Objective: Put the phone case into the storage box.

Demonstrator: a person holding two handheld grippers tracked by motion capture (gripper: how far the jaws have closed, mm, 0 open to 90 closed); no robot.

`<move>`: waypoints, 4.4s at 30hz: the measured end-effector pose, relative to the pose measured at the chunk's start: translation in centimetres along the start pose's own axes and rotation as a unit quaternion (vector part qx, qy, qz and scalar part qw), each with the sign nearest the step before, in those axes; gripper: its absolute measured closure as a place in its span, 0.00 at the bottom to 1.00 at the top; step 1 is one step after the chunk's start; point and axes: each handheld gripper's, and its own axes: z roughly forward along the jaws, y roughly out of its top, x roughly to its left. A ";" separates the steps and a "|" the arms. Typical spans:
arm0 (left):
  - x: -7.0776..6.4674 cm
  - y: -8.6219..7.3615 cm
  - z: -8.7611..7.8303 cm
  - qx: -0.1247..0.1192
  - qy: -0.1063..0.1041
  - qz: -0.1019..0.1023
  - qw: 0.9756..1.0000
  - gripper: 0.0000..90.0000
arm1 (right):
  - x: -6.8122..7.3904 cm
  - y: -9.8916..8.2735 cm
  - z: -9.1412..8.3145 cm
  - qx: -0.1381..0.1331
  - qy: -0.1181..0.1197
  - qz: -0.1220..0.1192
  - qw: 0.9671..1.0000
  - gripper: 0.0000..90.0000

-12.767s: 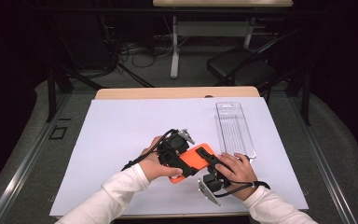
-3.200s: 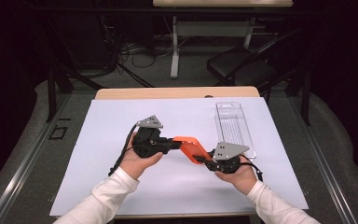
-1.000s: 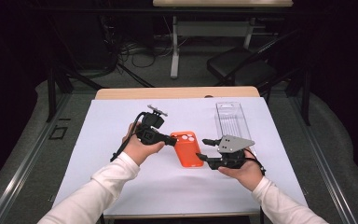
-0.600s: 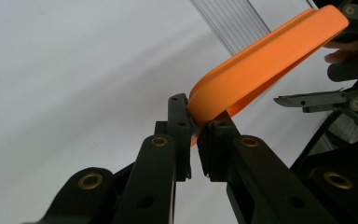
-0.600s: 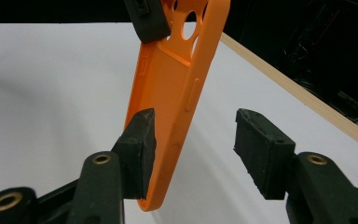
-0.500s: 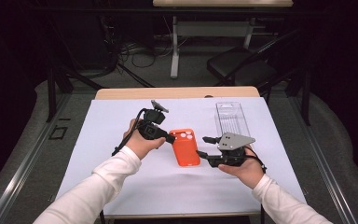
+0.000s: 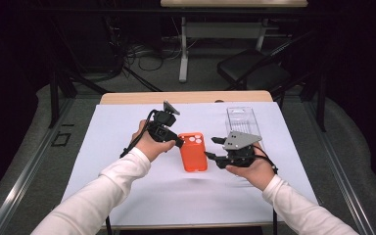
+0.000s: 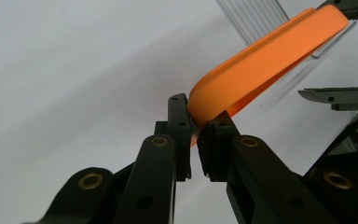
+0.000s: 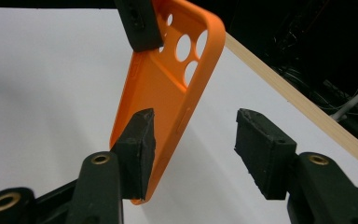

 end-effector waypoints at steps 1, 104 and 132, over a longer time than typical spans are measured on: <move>0.0 0.1 0.1 0.002 -0.001 0.000 1.000 0.93 | -0.1 0.2 0.0 0.003 0.000 -0.001 1.000 0.52; -2.0 1.2 1.6 0.029 0.021 0.007 0.999 0.93 | -1.3 6.7 2.4 0.187 -0.009 -0.016 0.982 0.85; -2.1 1.0 1.6 0.025 0.015 0.016 0.999 0.89 | -1.1 6.4 2.4 0.190 -0.010 -0.036 0.981 0.89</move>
